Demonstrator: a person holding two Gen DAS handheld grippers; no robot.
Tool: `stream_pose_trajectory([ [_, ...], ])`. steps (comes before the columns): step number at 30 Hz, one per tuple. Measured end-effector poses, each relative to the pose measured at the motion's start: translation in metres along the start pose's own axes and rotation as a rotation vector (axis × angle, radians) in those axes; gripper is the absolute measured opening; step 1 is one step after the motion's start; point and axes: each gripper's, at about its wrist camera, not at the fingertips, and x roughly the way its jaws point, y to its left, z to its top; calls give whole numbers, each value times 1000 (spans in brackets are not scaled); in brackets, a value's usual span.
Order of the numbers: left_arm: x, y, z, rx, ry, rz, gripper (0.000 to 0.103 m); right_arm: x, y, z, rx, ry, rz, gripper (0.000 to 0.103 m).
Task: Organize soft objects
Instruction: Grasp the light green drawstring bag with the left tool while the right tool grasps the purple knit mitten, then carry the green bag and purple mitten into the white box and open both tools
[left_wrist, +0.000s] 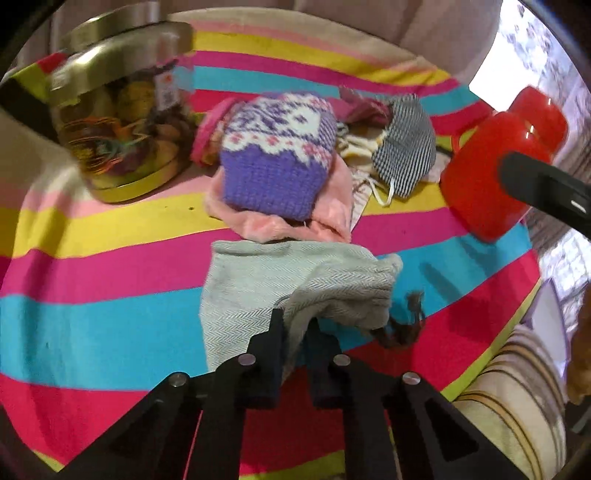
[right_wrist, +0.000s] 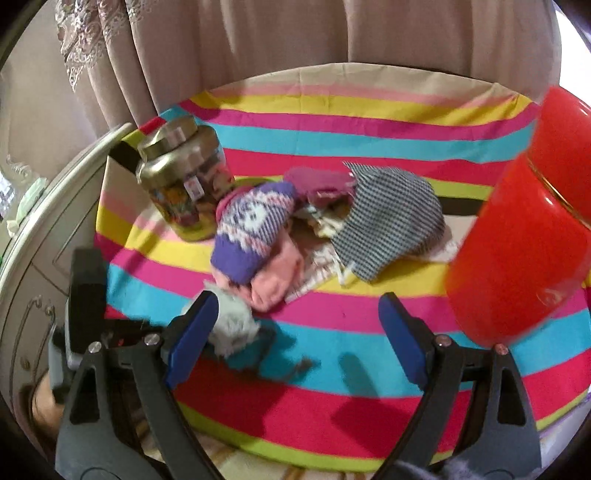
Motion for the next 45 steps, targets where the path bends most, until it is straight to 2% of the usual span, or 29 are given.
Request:
stream_pose_trajectory([
  [3, -18, 6, -9, -66, -41, 10, 10, 14, 10, 8, -11, -3, -4, 90],
  [8, -45, 23, -25, -210, -120, 74, 10, 44, 25, 16, -34, 7, -21, 90],
  [14, -48, 44, -29, -350, -187, 133, 10, 73, 40, 27, -56, -1, -53, 90],
  [23, -44, 60, -33, -438, -226, 143, 10, 114, 57, 35, -140, 14, -142, 90],
  [25, -40, 62, -33, -444, -227, 141, 10, 123, 59, 36, -162, 24, -150, 81],
  [27, -41, 62, -33, -444, -232, 142, 10, 128, 61, 35, -184, 34, -151, 53],
  [28, -43, 62, -33, -444, -233, 143, 10, 128, 61, 34, -187, 29, -152, 49],
  [30, -42, 62, -33, -445, -236, 142, 10, 125, 60, 33, -190, 15, -146, 35],
  [36, -45, 60, -37, -447, -249, 144, 10, 114, 55, 31, -182, -2, -115, 26],
  [45, -53, 55, -35, -427, -292, 144, 10, 56, 40, 25, -125, -74, -83, 24],
])
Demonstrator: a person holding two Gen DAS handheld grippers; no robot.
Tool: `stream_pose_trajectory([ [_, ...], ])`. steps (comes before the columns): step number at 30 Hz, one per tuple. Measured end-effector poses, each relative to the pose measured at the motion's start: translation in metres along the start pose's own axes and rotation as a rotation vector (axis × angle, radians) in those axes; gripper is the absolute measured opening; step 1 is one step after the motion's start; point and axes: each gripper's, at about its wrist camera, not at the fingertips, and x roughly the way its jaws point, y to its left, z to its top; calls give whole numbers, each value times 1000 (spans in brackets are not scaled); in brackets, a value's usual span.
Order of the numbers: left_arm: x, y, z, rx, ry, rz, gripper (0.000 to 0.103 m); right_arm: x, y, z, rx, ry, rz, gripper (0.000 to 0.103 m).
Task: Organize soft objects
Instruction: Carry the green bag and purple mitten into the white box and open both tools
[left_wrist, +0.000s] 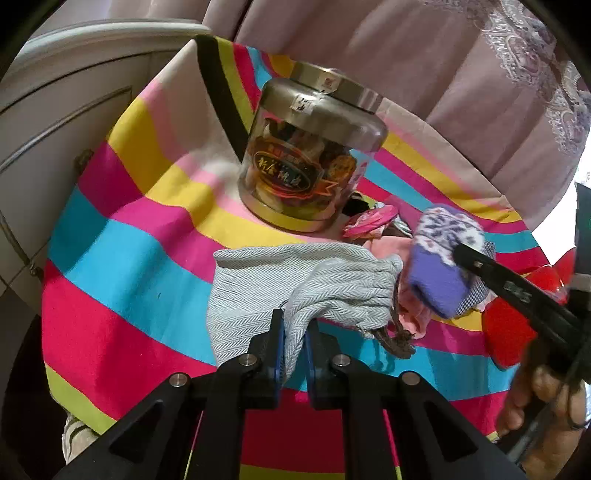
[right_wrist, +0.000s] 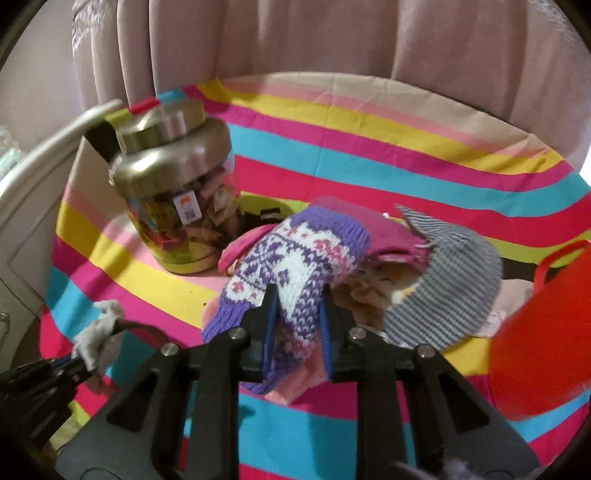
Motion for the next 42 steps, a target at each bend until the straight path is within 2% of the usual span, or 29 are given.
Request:
stream_pose_trajectory([
  [8, -14, -15, -1, 40, -32, -18, 10, -50, -21, -23, 30, -19, -21, 24],
  [19, -39, -63, -15, 114, -22, -93, 10, -114, -73, -64, 108, -10, -62, 24],
  [29, -53, -131, -45, 233, 27, -189, 10, -171, -142, -113, 212, -6, -133, 24],
  [42, -61, -237, -95, 434, 111, -337, 10, -232, -243, -181, 377, 43, -303, 24],
])
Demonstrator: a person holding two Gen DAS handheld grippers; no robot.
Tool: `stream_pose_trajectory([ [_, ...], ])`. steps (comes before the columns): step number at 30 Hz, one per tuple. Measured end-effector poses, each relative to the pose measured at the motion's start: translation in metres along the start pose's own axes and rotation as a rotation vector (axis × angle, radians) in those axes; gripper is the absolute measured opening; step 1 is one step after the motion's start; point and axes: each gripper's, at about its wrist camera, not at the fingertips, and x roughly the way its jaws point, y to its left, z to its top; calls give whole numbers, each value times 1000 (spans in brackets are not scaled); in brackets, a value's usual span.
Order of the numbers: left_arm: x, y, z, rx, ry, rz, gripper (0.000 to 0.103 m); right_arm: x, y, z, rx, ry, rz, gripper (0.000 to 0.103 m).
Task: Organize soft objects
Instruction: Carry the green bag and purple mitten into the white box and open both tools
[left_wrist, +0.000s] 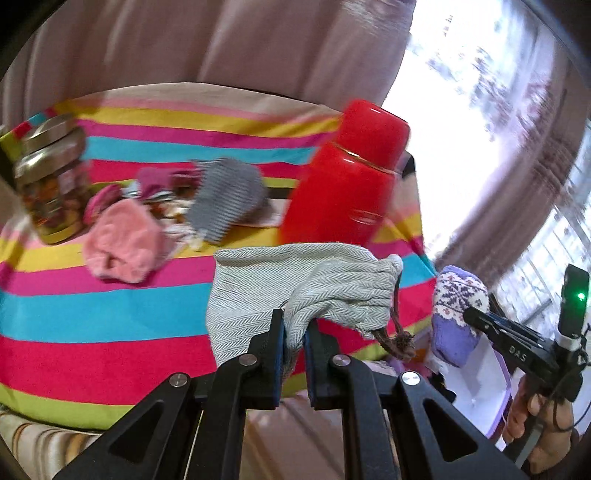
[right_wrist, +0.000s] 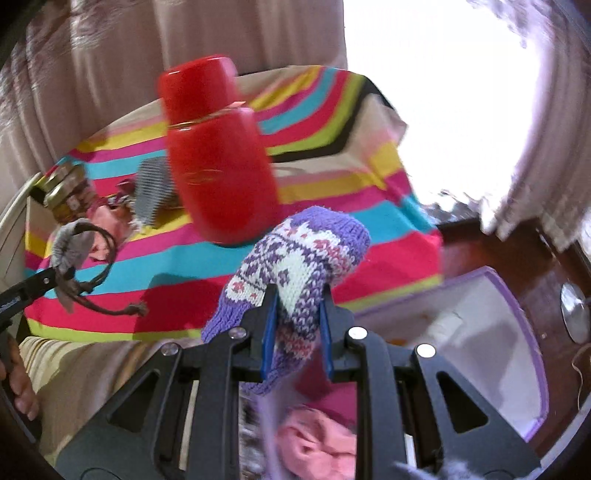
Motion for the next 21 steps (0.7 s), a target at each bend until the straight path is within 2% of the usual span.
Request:
stream_pose_trajectory([
  [12, 23, -94, -11, 170, 80, -150, 10, -21, -74, -10, 84, -3, -126, 24],
  [21, 33, -136, -21, 254, 121, -250, 10, -39, -111, -8, 142, -35, -207, 27],
])
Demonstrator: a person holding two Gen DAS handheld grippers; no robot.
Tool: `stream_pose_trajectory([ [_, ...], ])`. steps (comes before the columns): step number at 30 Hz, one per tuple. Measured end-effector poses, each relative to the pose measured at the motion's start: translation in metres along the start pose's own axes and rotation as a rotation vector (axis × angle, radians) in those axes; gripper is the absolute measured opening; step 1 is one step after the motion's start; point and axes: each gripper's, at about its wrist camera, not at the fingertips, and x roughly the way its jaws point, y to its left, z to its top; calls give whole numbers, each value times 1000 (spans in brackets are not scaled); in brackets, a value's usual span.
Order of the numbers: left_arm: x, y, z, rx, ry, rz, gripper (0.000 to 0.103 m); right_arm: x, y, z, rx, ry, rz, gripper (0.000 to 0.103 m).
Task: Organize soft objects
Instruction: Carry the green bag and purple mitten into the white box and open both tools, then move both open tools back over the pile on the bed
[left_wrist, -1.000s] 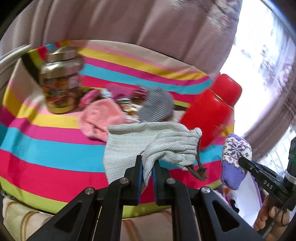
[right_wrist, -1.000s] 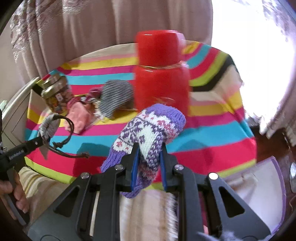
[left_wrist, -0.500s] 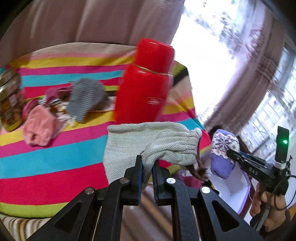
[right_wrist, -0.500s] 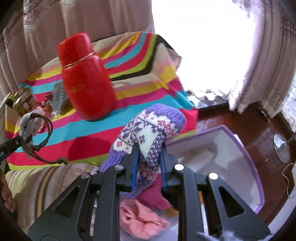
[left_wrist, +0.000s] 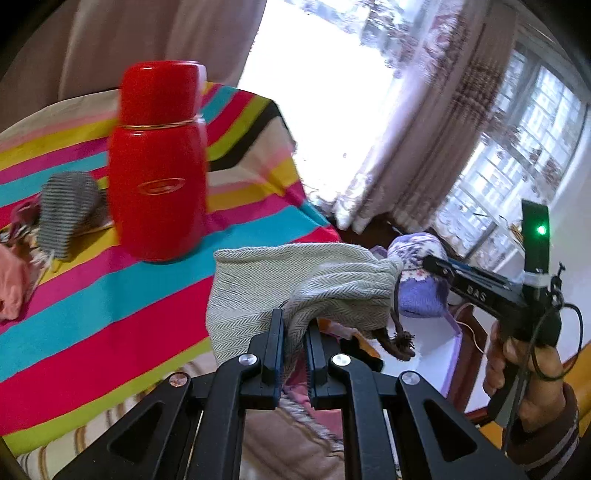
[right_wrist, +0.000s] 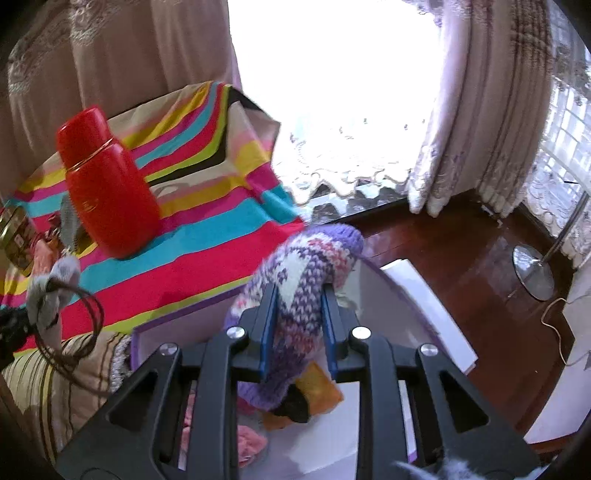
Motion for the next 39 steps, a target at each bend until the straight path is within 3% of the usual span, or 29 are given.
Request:
stream_pose_trajectory([
  [6, 10, -23, -1, 43, 38, -99, 13, -3, -15, 4, 29, -9, -37, 29],
  [8, 15, -32, -2, 63, 65, -128, 22, -2, -18, 4, 43, -6, -45, 37],
  [10, 18, -36, -3, 77, 79, -128, 47, -3, -20, 4, 53, -9, -45, 51],
  [12, 16, -38, -4, 83, 69, -137, 51, -3, -19, 4, 50, -12, -43, 56],
  [27, -9, -6, 0, 17, 17, -95, 51, -4, 14, 6, -8, 2, -2, 58],
  [39, -36, 63, -3, -109, -43, -10, 51, -8, 82, 4, -123, 16, 112, 58],
])
